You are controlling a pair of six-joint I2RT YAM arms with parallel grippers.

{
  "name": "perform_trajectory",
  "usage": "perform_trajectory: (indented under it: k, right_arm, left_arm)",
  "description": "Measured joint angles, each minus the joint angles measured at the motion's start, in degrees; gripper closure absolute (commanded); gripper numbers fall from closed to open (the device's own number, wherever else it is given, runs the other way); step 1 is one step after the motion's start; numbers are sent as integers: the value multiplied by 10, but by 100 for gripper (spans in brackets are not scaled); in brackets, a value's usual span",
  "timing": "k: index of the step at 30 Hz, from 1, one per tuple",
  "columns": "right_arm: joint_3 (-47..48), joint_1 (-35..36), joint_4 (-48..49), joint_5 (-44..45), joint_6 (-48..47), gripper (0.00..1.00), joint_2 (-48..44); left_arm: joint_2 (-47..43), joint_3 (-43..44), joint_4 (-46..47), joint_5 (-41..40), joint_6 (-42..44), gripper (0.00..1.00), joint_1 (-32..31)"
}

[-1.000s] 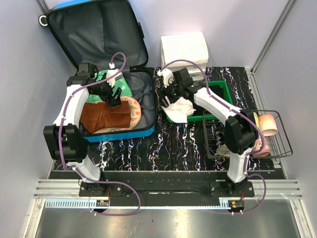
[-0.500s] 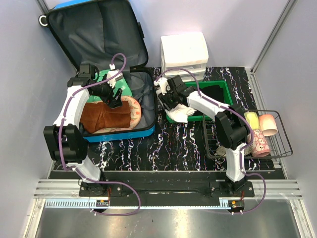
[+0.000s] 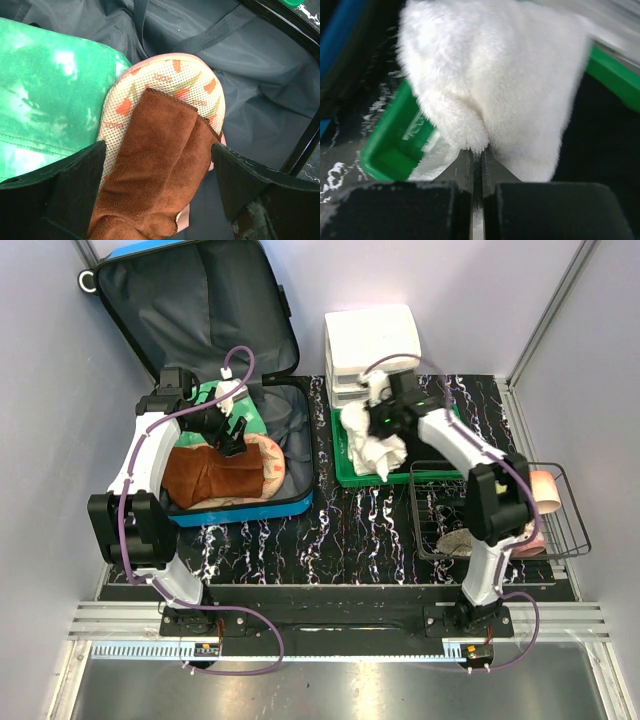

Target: Open, take out, and arrange the luggage

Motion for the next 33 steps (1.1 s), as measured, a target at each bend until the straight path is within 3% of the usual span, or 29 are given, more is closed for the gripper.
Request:
perform_trajectory:
  k: [1,2,3,6,9,15,24,29,33]
  right_arm:
    - [-1,-28,-4,-13,4,91,-10]
    - [-1,-56,-8,-24,7,63,-18]
    - [-1,-84,-12,-31,11,52,-24]
    - [0,-158,-28,-46,17,27,-26]
    - [-1,-220,-57,-49,18,17,-21]
    - [20,-283,-88,-43,13,12,-9]
    - [115,-280,-85,-71,52,11,19]
    - [111,-245,-47,-142,110,11,16]
    - [77,-177,2,-206,159,11,3]
  left_arm:
    - [0,0,0,0,0,10,1]
    - [0,0,0,0,0,10,1]
    - [0,0,0,0,0,10,2]
    - [0,0,0,0,2,9,6]
    - [0,0,0,0,6,9,10]
    - [0,1,-18,-3,52,7,12]
    - [66,69,-106,-24,182,4,8]
    - [119,98,-132,-48,249,1,-4]
    - [166,123,-141,-62,278,1,-12]
